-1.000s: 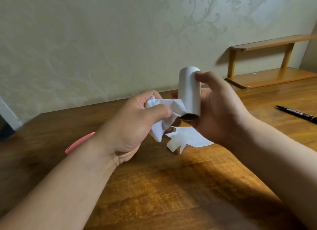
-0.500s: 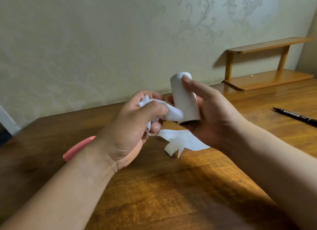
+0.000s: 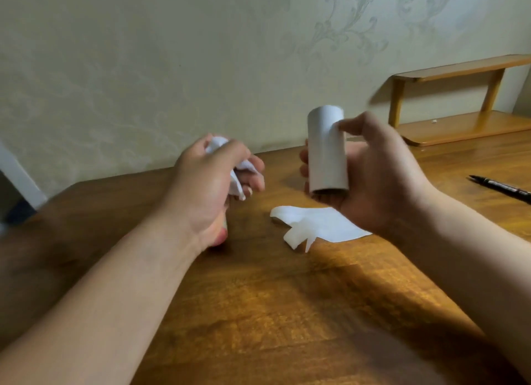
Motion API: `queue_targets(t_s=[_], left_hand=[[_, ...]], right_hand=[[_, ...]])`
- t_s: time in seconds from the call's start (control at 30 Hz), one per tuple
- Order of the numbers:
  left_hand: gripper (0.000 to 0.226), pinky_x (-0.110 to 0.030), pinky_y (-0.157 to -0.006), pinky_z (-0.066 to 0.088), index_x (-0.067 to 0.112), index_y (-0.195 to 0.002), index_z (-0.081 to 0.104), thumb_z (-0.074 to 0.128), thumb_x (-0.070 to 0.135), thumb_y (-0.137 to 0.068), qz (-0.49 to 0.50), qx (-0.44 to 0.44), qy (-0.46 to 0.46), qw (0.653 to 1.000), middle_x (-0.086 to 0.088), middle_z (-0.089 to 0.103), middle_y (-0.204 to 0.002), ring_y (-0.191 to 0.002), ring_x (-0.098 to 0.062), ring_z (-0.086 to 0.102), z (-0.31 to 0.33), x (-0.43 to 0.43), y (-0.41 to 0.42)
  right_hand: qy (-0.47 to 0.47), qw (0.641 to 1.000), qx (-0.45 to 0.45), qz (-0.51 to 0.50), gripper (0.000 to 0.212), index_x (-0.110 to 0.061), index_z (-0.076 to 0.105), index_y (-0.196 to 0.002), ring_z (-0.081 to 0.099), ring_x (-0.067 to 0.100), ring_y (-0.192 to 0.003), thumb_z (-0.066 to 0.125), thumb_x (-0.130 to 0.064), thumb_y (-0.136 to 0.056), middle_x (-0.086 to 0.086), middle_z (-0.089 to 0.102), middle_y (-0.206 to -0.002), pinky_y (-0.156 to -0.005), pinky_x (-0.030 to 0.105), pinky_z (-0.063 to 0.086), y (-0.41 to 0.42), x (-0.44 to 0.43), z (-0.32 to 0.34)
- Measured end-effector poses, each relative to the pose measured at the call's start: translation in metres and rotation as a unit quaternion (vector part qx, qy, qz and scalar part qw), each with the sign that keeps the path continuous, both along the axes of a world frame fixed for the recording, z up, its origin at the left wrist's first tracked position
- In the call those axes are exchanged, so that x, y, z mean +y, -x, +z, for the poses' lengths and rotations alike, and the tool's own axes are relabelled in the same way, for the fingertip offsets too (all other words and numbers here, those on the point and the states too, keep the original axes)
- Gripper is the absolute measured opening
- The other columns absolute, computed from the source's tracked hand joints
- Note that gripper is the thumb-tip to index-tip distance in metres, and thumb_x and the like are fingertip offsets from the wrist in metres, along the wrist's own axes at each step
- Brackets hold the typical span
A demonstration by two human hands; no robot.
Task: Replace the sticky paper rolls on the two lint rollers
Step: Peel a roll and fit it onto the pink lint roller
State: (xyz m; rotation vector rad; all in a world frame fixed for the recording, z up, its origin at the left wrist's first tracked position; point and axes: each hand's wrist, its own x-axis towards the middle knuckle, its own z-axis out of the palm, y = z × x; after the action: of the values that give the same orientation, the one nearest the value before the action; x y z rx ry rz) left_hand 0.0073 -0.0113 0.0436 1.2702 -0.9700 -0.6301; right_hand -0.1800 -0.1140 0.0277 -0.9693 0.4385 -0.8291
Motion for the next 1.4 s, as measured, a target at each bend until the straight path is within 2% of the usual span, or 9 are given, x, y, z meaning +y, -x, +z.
queue_targets(t_s=[0.13,0.27,0.5,0.77,1.03,1.17,1.2,1.33,1.4], left_hand=[[0.029,-0.027,-0.053,0.035,0.02,-0.083,0.049,0.065,0.026,-0.106,0.066,0.073,0.029,0.995,0.004,0.051,-0.059,-0.051,-0.016,0.051,0.004,-0.007,-0.014],[0.028,-0.026,-0.052,0.029,0.017,-0.086,0.053,0.054,0.039,-0.103,0.079,0.143,0.043,0.986,0.005,0.044,-0.061,-0.051,-0.015,0.043,0.008,-0.009,-0.022],[0.023,-0.031,-0.06,0.038,0.014,-0.088,0.059,0.056,0.025,-0.109,0.071,0.105,0.036,0.991,0.006,0.051,-0.05,-0.056,-0.02,0.048,0.006,-0.012,-0.022],[0.024,-0.03,-0.069,0.062,0.013,-0.103,0.063,0.064,0.034,-0.114,-0.018,0.108,0.011,0.994,-0.012,0.069,-0.105,-0.075,-0.018,0.072,-0.005,-0.014,-0.026],[0.024,-0.023,-0.045,0.043,0.01,-0.108,0.059,0.053,0.03,-0.119,-0.055,-0.011,-0.026,0.998,-0.003,0.072,-0.068,-0.047,-0.014,0.056,-0.011,-0.01,-0.012],[0.042,-0.038,-0.065,0.039,0.004,-0.107,0.062,0.037,0.035,-0.119,-0.105,-0.021,-0.06,0.992,-0.022,0.061,-0.098,-0.077,-0.03,0.049,-0.016,-0.012,0.001],[0.044,-0.04,-0.066,0.035,0.006,-0.107,0.062,0.033,0.037,-0.119,-0.127,-0.027,-0.068,0.989,-0.021,0.056,-0.1,-0.08,-0.031,0.044,-0.018,-0.012,0.005],[0.055,-0.046,-0.078,0.041,0.005,-0.114,0.059,0.025,0.048,-0.119,-0.19,-0.044,-0.127,0.972,-0.029,0.054,-0.095,-0.088,-0.037,0.051,-0.018,-0.006,0.013],[0.049,-0.044,-0.089,0.052,0.017,-0.13,0.063,0.034,0.055,-0.117,-0.146,-0.088,-0.147,0.974,-0.019,0.071,-0.124,-0.107,-0.031,0.07,-0.011,-0.005,0.004]], right_hand=[[0.135,0.978,0.12,-0.103,0.036,-0.017,0.062,-0.125,0.078,0.017,-0.079,0.065,-0.039,-0.096,0.016,0.072,-0.116,-0.067,0.029,0.064,-0.001,-0.007,-0.004],[0.396,0.822,0.359,-0.194,0.049,-0.034,0.056,-0.138,0.076,0.001,-0.083,0.075,-0.052,-0.097,-0.011,0.07,-0.112,-0.064,0.023,0.059,-0.005,-0.013,-0.011],[0.509,0.645,0.551,-0.143,0.04,-0.017,0.073,-0.126,0.067,0.027,-0.092,0.074,-0.046,-0.098,0.007,0.073,-0.114,-0.075,0.036,0.05,-0.066,-0.04,0.004],[0.55,0.523,0.63,-0.16,0.044,-0.019,0.068,-0.115,0.055,0.028,-0.098,0.066,-0.059,-0.098,0.006,0.073,-0.111,-0.08,0.04,0.039,-0.091,-0.054,-0.024],[0.531,0.61,0.554,-0.199,0.049,-0.016,0.062,-0.147,0.058,0.034,-0.133,0.048,-0.048,-0.112,0.013,0.065,-0.142,-0.106,0.045,0.046,-0.066,-0.034,-0.017],[0.455,0.799,0.337,-0.201,0.04,-0.023,0.076,-0.112,0.074,0.02,-0.092,0.056,-0.057,-0.107,0.0,0.08,-0.102,-0.075,0.04,0.059,-0.036,0.002,-0.003],[0.458,0.815,0.316,-0.163,0.035,-0.024,0.076,-0.109,0.075,0.017,-0.085,0.062,-0.056,-0.105,-0.001,0.081,-0.095,-0.069,0.036,0.058,-0.029,0.012,-0.002],[0.499,0.803,0.302,-0.119,0.013,-0.019,0.077,-0.098,0.067,0.021,-0.073,0.073,-0.03,-0.103,0.007,0.079,-0.087,-0.067,0.033,0.052,-0.014,0.016,-0.013],[0.473,0.818,0.3,-0.13,0.015,-0.021,0.081,-0.098,0.066,0.005,-0.067,0.073,-0.032,-0.104,0.002,0.081,-0.088,-0.066,0.026,0.052,-0.003,0.004,-0.012]])
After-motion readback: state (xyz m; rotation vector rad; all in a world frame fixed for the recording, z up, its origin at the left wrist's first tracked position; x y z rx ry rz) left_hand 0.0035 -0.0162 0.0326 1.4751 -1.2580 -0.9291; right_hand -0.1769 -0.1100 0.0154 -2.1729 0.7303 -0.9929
